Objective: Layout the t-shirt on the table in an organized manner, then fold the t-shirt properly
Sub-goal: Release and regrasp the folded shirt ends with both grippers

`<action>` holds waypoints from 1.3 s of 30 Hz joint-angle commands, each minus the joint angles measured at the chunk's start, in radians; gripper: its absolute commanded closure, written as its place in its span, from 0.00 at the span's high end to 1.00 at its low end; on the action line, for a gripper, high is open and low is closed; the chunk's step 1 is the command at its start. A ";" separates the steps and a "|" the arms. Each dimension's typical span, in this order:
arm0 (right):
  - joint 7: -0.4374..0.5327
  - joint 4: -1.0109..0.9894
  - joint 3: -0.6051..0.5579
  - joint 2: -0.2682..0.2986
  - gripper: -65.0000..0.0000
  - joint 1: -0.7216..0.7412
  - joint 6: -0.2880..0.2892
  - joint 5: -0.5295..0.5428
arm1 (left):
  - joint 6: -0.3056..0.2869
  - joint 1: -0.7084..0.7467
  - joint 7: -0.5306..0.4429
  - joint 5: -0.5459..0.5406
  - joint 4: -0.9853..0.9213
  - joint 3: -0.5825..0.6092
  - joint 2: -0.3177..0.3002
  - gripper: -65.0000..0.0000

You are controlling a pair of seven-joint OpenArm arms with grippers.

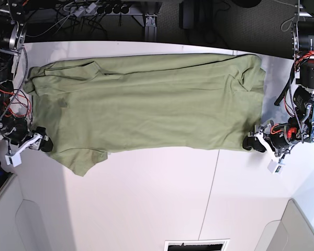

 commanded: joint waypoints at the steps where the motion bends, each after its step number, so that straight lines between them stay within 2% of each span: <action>1: -0.011 0.012 -0.027 0.016 0.53 0.022 0.011 0.007 | -0.012 -0.021 0.000 -0.013 0.010 -0.006 -0.015 0.58; 4: -0.010 0.012 -0.085 0.014 0.51 0.022 0.011 0.007 | -0.031 -0.021 0.001 -0.013 0.010 -0.006 -0.010 0.56; 5: -0.011 0.012 -0.090 0.013 0.46 0.022 0.011 0.007 | -0.031 -0.021 0.004 -0.012 0.010 -0.006 -0.007 0.48; 6: -0.010 0.012 -0.090 0.010 0.38 0.022 0.011 0.007 | -0.031 -0.021 0.008 -0.012 0.010 -0.006 -0.005 0.36; 8: -0.010 0.015 -0.089 0.010 0.16 0.023 0.011 0.008 | -0.034 -0.021 0.007 -0.013 0.010 -0.006 -0.003 0.09; 9: -0.010 0.020 -0.087 0.011 0.05 0.023 0.011 0.007 | -0.034 -0.022 0.007 -0.012 0.010 -0.006 -0.003 0.00; 10: -0.010 0.027 -0.083 0.011 0.00 0.022 0.011 0.007 | -0.035 -0.023 0.007 -0.013 0.010 -0.006 -0.004 0.00; 12: -0.012 0.049 -0.075 0.011 0.00 0.022 0.011 0.007 | -0.044 -0.025 0.011 -0.016 0.015 -0.006 -0.011 0.00; 14: -0.040 0.082 -0.060 0.011 0.00 0.022 0.011 0.007 | -0.084 -0.024 0.052 -0.073 0.030 -0.006 -0.025 0.00; 19: -0.164 0.204 -0.035 0.023 0.00 0.001 0.012 0.024 | -0.084 -0.024 0.268 -0.357 0.083 -0.006 -0.093 0.00; 24: -0.182 0.351 -0.034 0.063 0.00 -0.104 0.011 0.074 | -0.084 -0.023 0.423 -0.531 0.131 -0.006 -0.169 0.00; 29: -0.208 0.494 -0.034 0.104 0.00 -0.227 0.011 0.124 | -0.084 -0.014 0.632 -0.780 0.143 -0.006 -0.223 0.00; 31: -0.214 0.550 -0.033 0.127 0.00 -0.277 0.011 0.131 | -0.084 -0.002 0.673 -0.790 0.145 -0.006 -0.248 0.00; 39: -0.245 0.702 0.023 0.204 0.00 -0.434 0.011 0.183 | -0.084 0.080 0.673 -0.790 0.154 -0.006 -0.332 0.00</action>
